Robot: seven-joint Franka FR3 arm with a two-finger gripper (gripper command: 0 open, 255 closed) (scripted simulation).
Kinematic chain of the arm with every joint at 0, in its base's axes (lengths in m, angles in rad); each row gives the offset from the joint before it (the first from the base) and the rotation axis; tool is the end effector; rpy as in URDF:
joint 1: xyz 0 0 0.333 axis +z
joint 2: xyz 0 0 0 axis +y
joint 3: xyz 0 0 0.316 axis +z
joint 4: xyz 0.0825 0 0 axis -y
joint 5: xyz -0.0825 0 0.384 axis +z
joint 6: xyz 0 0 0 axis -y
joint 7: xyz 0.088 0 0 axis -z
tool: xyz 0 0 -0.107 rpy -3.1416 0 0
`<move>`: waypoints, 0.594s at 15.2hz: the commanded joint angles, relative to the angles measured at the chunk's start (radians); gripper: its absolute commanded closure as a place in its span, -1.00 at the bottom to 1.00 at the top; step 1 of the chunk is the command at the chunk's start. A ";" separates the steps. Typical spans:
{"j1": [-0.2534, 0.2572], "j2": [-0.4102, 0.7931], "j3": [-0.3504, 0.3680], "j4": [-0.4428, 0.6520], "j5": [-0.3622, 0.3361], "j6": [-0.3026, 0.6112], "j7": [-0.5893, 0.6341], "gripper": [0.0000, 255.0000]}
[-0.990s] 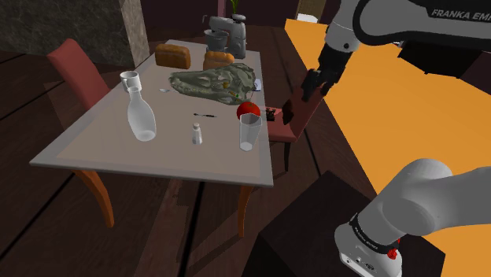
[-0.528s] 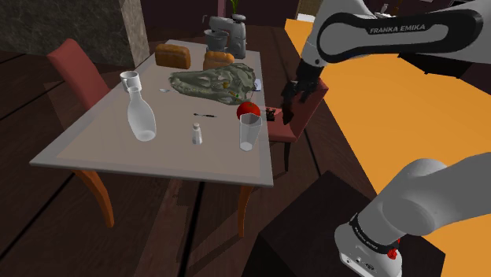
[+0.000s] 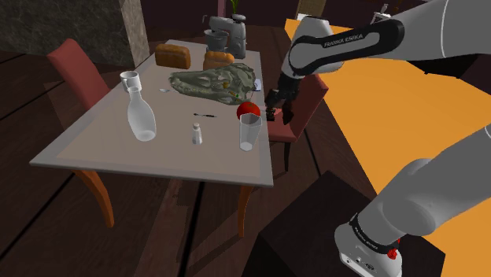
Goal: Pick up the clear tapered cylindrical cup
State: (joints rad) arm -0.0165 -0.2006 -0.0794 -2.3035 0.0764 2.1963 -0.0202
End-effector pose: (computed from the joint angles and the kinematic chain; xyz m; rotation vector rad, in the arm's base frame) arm 0.4863 -0.0449 0.4369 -3.0585 0.1787 -0.1485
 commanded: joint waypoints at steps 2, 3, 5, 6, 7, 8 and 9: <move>0.007 0.124 -0.006 0.058 0.040 0.065 -0.025 -1.00; 0.008 0.163 -0.008 0.078 0.055 0.082 -0.037 -1.00; 0.007 0.241 -0.010 0.123 0.085 0.113 -0.060 -1.00; 0.006 0.280 -0.010 0.147 0.101 0.126 -0.072 -1.00; 0.004 0.319 -0.009 0.173 0.116 0.138 -0.084 -1.00; 0.003 0.321 -0.009 0.174 0.117 0.139 -0.084 -1.00; 0.003 0.328 -0.008 0.169 0.120 0.151 -0.087 -1.00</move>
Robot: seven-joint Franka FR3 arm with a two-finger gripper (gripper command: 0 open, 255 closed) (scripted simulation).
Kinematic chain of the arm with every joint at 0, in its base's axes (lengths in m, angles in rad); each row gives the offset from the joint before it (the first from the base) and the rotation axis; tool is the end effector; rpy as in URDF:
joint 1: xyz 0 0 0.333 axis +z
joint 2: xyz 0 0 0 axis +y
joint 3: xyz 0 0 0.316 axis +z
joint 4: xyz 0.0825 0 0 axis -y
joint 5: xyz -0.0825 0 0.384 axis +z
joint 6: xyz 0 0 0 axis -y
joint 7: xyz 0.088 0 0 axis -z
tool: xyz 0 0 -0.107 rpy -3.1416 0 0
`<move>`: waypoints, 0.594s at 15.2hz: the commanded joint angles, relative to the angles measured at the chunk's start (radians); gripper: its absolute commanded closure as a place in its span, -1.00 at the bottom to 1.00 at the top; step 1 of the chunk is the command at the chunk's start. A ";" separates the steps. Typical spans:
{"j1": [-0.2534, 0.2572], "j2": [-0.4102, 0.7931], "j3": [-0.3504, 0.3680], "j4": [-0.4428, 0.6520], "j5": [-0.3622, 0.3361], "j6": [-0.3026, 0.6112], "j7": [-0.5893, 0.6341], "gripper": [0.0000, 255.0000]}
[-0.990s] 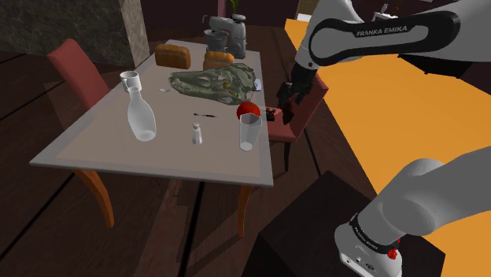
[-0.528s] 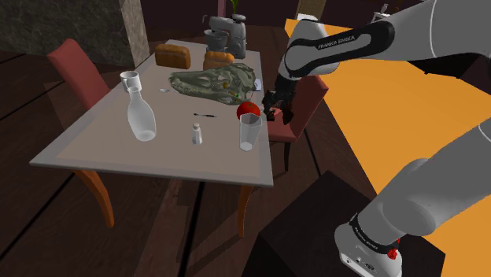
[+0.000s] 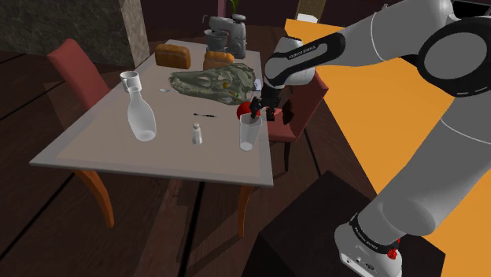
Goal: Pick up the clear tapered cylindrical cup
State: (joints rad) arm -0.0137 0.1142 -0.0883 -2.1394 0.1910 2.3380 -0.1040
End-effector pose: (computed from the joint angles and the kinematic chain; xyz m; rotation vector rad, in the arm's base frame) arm 0.5622 -0.0539 0.3605 -3.0087 0.1867 -0.1485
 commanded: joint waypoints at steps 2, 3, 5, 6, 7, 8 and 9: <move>0.000 0.029 0.002 -0.004 0.012 0.033 -0.010 -1.00; -0.001 0.037 0.003 -0.009 0.015 0.045 -0.014 -1.00; -0.001 0.054 0.005 -0.017 0.022 0.069 -0.021 -1.00; -0.002 0.067 0.006 -0.022 0.028 0.088 -0.027 -1.00; -0.002 0.067 0.006 -0.022 0.028 0.088 -0.026 -1.00; -0.002 0.067 0.006 -0.022 0.028 0.088 -0.027 -1.00; -0.002 0.068 0.006 -0.021 0.028 0.087 -0.026 1.00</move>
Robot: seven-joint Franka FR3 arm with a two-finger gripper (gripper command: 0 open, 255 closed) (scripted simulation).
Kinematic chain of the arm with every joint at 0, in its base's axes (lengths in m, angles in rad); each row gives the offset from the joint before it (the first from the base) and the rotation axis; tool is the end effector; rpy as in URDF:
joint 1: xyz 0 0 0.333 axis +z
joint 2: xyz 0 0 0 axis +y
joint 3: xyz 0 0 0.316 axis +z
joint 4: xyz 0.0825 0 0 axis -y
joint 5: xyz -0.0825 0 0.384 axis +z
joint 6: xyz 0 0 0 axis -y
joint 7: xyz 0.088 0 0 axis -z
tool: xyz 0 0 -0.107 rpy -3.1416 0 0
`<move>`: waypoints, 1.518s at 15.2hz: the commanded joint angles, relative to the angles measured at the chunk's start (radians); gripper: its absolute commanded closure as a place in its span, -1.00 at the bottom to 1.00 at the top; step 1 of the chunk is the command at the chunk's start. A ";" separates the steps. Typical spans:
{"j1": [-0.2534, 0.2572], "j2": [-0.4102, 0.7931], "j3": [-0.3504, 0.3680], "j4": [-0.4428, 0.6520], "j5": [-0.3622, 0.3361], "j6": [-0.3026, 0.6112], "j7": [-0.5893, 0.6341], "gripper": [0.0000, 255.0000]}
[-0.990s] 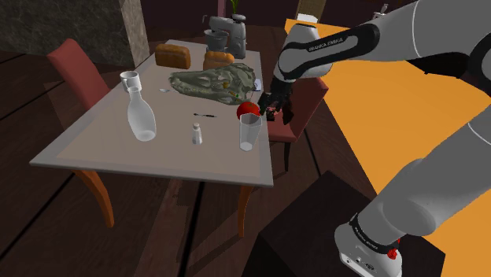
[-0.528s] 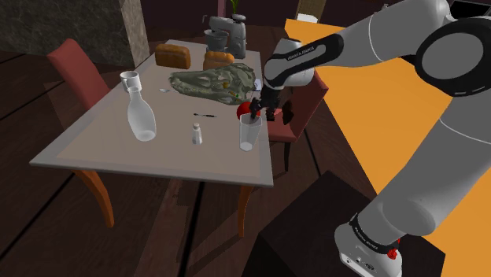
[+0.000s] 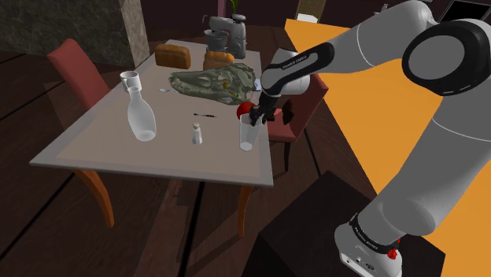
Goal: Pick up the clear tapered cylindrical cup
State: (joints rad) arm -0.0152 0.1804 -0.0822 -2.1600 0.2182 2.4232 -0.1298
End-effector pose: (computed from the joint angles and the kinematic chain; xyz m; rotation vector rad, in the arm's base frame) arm 0.5651 -0.0537 0.3222 -3.0070 0.1869 -0.1492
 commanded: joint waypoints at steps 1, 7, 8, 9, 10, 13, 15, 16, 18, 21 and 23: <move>0.000 0.002 0.000 0.000 0.001 0.002 -0.001 1.00; 0.000 0.002 0.000 -0.001 0.001 0.002 -0.001 1.00; 0.000 0.001 0.000 -0.001 0.001 0.002 -0.001 1.00; 0.000 0.001 0.000 -0.002 0.001 0.003 -0.001 1.00; 0.000 -0.008 -0.001 0.002 -0.003 -0.009 0.003 1.00; 0.001 -0.033 -0.003 0.014 -0.013 -0.045 0.014 1.00; 0.002 -0.048 -0.005 0.023 -0.020 -0.069 0.020 1.00; 0.002 -0.056 -0.006 0.028 -0.023 -0.081 0.024 1.00; 0.002 -0.070 -0.007 0.038 -0.029 -0.106 0.030 1.00; 0.002 -0.091 -0.008 0.055 -0.037 -0.143 0.039 1.00; 0.002 -0.104 -0.009 0.068 -0.042 -0.168 0.045 1.00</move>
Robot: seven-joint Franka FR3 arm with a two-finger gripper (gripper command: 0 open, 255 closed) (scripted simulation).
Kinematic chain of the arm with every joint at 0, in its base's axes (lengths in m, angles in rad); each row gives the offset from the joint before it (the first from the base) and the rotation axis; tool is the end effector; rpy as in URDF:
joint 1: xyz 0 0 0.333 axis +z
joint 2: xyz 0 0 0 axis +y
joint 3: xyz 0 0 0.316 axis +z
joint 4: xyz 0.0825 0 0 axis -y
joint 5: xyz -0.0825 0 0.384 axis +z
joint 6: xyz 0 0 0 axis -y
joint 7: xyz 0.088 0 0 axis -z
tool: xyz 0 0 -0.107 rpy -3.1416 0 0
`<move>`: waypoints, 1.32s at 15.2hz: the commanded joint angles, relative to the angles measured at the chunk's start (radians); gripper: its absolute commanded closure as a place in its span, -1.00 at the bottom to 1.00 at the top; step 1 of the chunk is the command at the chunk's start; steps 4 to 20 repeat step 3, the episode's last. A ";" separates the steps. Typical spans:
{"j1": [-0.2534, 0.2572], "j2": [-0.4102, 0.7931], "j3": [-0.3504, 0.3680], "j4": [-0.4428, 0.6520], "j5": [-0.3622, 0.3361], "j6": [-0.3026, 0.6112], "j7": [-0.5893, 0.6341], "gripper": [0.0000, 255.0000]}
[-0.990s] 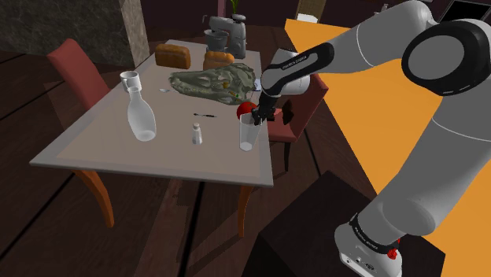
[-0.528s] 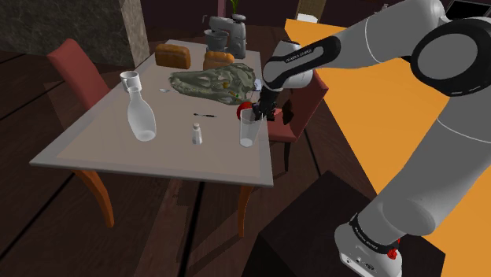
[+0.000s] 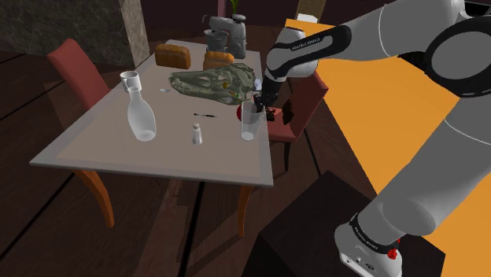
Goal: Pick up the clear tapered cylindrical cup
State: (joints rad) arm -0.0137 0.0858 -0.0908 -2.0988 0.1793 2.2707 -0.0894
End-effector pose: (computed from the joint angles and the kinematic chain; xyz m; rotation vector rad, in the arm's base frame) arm 0.5652 -0.0541 0.3885 -3.0069 0.1869 -0.1497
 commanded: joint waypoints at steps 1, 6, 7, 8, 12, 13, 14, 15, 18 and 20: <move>0.000 -0.015 -0.001 0.013 -0.006 -0.027 0.007 1.00; 0.000 -0.016 -0.001 0.014 -0.006 -0.029 0.008 1.00; 0.000 -0.016 -0.001 0.014 -0.006 -0.029 0.008 1.00; 0.000 -0.016 -0.001 0.014 -0.006 -0.029 0.008 1.00; 0.000 -0.016 -0.001 0.014 -0.006 -0.029 0.008 1.00; 0.000 -0.016 -0.001 0.014 -0.006 -0.029 0.008 1.00; 0.000 -0.016 -0.001 0.014 -0.006 -0.029 0.008 1.00; 0.000 -0.016 -0.001 0.014 -0.006 -0.029 0.008 1.00; 0.000 -0.016 -0.001 0.014 -0.006 -0.029 0.008 1.00; 0.000 -0.016 -0.001 0.014 -0.006 -0.029 0.008 1.00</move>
